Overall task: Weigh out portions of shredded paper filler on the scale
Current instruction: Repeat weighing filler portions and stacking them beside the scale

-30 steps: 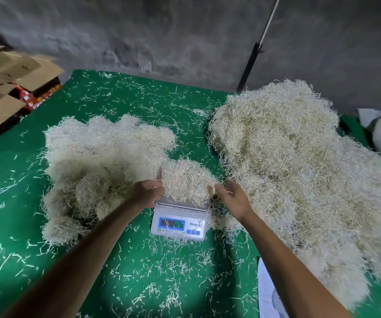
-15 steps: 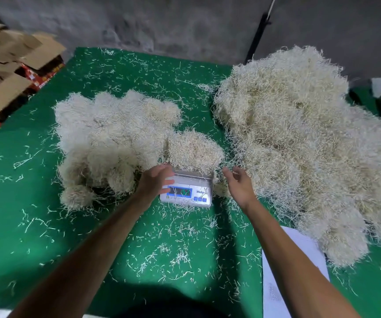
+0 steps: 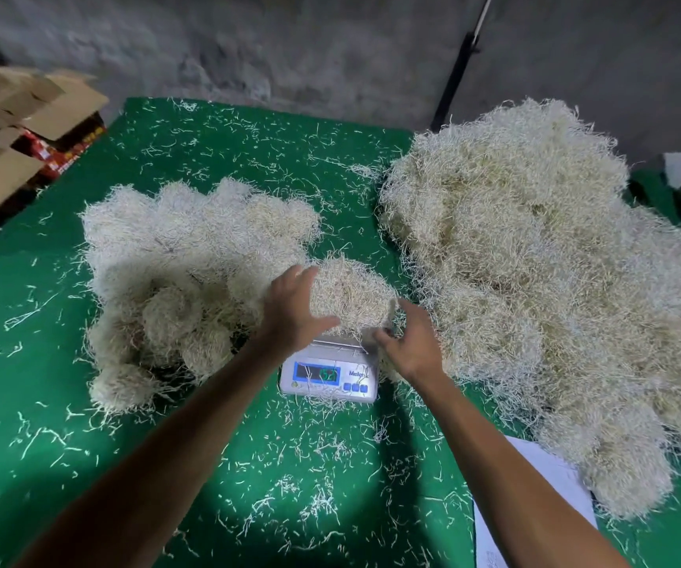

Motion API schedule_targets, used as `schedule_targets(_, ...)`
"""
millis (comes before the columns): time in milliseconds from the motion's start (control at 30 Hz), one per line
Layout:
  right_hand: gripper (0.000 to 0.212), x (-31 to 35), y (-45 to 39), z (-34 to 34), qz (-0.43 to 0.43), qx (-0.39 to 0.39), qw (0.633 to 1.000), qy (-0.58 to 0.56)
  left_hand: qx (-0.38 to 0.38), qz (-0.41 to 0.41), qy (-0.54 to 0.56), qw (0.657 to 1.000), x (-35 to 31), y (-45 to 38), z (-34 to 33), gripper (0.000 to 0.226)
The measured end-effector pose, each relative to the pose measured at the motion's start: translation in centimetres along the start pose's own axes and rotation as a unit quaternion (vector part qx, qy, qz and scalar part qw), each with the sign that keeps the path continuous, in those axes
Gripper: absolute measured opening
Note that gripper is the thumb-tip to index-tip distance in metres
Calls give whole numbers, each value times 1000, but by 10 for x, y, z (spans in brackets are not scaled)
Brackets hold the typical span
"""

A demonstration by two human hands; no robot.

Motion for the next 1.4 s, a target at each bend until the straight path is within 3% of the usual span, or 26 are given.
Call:
schedule_targets(67,98,19,-18,-5,50,8,991,125,115,-29,-120,986,-3,-33,-11,118)
schedule_targets(167,111,38,-48,-17,79,51,969,229,254,-64,-181,948,-6,-72,-32,130)
schedule_targets(300,102,44,-72,-28,92,106,981,130,338,-82,-202,916,-2,-97,-57,116)
schedule_targets(433,72,36,-91,-29,117,97,982,108,287,-138,-204,926,1,-109,-68,76)
schedule_targets(500,34,34,-103,-25,139,74,964,214,250,-157,-172,940,1,-112,-66,70)
schedule_targets(567,23,31,-116,-15,153,50,930,331,219,-168,-147,950,0,-110,-60,65)
schedule_targets(667,32,28,-134,5,138,16,922,363,162,-198,-103,961,-12,-104,-52,59)
schedule_targets(767,28,32,-144,17,94,13,947,307,114,-218,-70,967,-30,-103,-44,59)
schedule_targets(833,24,21,-155,38,-5,2,975,222,125,-196,-65,970,-29,-102,-35,62)
schedule_targets(933,18,-24,-166,82,-139,-9,979,147,172,-120,-95,973,-4,-92,-19,72)
schedule_targets(1000,20,-45,-163,105,-169,-52,979,101,187,-76,-112,973,10,-84,-13,75)
schedule_targets(1067,22,-45,-155,115,-127,-107,982,94,177,-49,-103,978,11,-78,-13,76)
schedule_targets(1167,51,-39,-139,112,-22,-131,954,270,135,-66,-54,987,-4,-76,-17,74)
schedule_targets(1233,68,-35,-128,107,4,-106,924,366,125,-126,-56,983,-16,-74,-20,62)
schedule_targets(1333,81,-24,-114,103,-5,-52,936,348,123,-177,-109,970,-27,-70,-23,60)
schedule_targets(1400,79,-15,-104,101,-1,-43,933,356,127,-184,-133,966,-29,-67,-24,64)
Point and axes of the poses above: each hand's wrist, its own y-axis away from the middle knuckle, its own z-axis out of the back of the hand, x = y × z, the point moved 4 cm from there along -y, towards the middle knuckle, and after that the axes turned 10 degrees about -z, right-handed, at the moved point
